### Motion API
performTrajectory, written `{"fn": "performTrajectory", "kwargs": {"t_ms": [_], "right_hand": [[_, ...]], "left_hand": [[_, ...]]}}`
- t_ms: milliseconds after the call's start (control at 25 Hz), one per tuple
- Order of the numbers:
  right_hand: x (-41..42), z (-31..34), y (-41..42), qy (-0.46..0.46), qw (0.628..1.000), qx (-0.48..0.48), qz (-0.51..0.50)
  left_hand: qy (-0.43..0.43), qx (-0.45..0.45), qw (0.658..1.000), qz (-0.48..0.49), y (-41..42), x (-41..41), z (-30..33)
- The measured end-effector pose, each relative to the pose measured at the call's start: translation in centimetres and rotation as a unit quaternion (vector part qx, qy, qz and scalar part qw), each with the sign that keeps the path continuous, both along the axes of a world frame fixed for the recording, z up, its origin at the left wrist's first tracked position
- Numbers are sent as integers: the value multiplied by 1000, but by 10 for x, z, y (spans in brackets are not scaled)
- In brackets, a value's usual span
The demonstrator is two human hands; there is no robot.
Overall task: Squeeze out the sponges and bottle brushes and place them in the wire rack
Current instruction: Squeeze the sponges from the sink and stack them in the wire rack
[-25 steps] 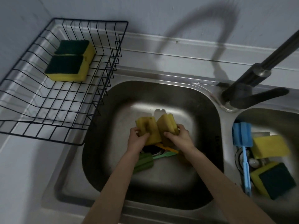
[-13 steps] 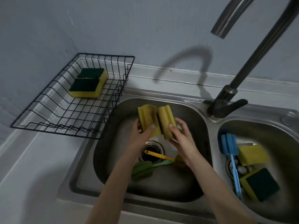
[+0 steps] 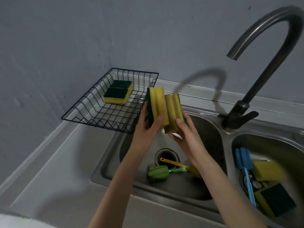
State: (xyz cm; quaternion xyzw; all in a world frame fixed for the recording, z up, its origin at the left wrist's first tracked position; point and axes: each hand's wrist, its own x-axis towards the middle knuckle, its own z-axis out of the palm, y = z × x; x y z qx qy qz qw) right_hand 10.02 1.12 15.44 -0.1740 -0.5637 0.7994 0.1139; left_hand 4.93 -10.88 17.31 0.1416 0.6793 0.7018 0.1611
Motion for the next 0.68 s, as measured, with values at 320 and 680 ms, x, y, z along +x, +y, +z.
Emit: {"fn": "performTrajectory", "kwargs": {"t_ms": [320,680], "right_hand": [[-49,14,-55,34,988,92,118],[-152,5,-59,-72,839,519,148]], "left_hand": [[79,-37,987,133,-78,-39,22],[114,-143,965,189,-142,-117,4]]}}
